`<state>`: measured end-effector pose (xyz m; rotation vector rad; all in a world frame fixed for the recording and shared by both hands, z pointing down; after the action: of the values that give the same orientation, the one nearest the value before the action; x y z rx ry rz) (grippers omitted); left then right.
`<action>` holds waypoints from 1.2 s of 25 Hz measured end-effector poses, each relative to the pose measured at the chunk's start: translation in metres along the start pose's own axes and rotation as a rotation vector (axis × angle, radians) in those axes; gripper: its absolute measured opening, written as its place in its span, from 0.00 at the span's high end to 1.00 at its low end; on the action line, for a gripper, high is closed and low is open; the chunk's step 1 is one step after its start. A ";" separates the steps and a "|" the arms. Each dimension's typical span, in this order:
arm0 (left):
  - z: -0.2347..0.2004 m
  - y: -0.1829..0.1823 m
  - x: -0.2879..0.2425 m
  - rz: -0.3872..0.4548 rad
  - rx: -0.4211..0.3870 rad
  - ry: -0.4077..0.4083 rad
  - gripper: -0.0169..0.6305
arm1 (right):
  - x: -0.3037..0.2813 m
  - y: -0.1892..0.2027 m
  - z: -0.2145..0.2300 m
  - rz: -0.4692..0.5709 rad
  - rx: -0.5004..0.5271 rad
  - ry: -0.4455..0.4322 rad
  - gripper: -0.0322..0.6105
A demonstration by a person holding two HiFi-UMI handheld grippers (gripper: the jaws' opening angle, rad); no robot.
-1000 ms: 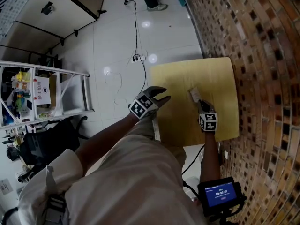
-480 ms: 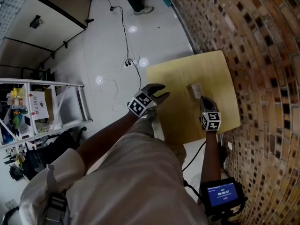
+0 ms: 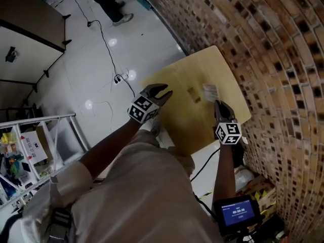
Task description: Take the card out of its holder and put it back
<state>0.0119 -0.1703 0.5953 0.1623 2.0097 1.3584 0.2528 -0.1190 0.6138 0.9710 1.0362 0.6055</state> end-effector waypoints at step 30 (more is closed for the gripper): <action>-0.047 -0.029 -0.016 0.044 -0.068 0.065 0.88 | 0.115 -0.024 -0.002 0.198 -0.097 0.344 0.93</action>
<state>0.0031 -0.2264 0.5875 0.1337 2.0207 1.4744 0.2982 -0.0373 0.5431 0.9080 1.2075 1.0039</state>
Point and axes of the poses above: the fingertips, and each gripper's own axes: x backward along the fingers, z to its right, y out of its underside, the point moved 2 cm from there along x, backward along the fingers, and after that the axes turned 2 degrees about -y, right-handed, at the moved point
